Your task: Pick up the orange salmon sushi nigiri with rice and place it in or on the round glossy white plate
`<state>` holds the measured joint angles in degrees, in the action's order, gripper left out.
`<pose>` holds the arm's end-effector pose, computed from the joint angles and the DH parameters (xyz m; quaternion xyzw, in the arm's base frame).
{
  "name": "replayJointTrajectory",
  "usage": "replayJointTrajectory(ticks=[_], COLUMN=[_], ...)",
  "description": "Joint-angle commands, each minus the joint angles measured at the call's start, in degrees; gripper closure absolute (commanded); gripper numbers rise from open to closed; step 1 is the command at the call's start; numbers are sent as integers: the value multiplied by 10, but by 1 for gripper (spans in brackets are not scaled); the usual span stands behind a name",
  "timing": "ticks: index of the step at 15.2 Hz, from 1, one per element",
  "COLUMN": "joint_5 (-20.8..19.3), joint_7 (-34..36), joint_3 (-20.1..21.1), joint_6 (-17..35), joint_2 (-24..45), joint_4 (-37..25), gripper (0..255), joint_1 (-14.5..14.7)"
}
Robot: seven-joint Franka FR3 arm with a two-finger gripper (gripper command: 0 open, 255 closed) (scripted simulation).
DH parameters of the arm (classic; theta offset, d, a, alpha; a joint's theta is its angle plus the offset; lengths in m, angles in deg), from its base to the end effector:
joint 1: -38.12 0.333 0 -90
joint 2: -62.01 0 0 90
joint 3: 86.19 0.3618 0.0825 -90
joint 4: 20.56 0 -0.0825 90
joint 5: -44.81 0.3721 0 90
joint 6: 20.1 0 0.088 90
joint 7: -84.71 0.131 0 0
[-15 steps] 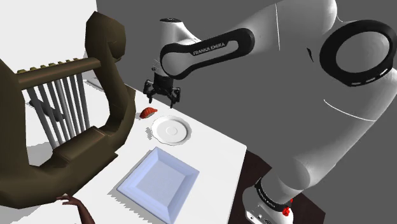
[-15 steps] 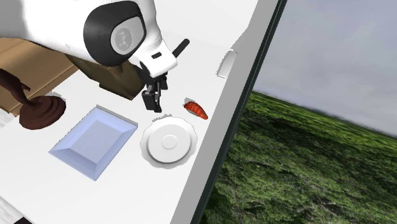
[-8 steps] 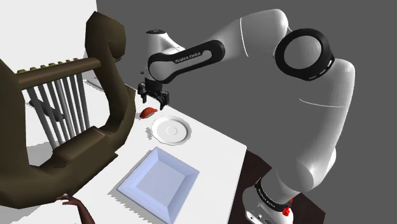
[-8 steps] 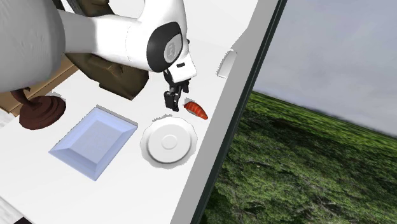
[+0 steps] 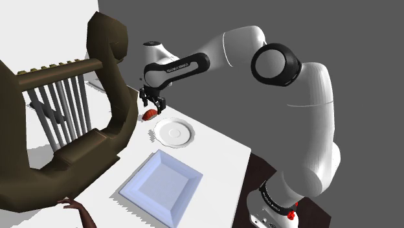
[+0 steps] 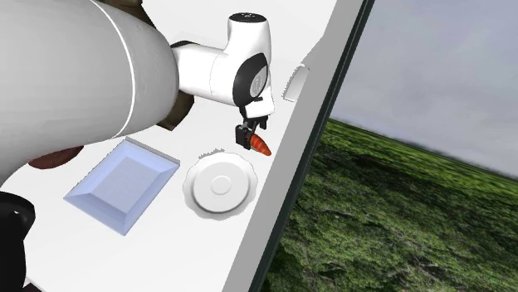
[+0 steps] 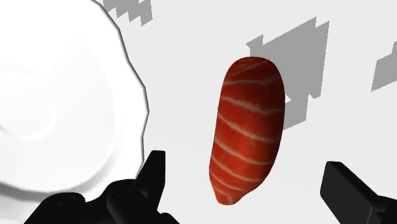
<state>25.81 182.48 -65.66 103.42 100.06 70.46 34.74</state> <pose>0.6914 0.1517 0.2795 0.8013 -0.5973 0.0096 0.0329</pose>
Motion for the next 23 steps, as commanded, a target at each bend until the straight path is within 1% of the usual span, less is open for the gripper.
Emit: replayJointTrajectory(ticks=[1, 5, 12, 13, 23], joint_5=[-4, -10, -10, -10, -8], joint_7=[4, 8, 8, 8, 7], joint_3=[-3, -8, -8, -8, -7], joint_6=[9, 27, 27, 27, 22], joint_2=[10, 26, 26, 26, 21], joint_4=[-2, 2, 2, 2, 2], gripper=[0, 0, 0, 255, 255], joint_1=[3, 4, 4, 4, 4])
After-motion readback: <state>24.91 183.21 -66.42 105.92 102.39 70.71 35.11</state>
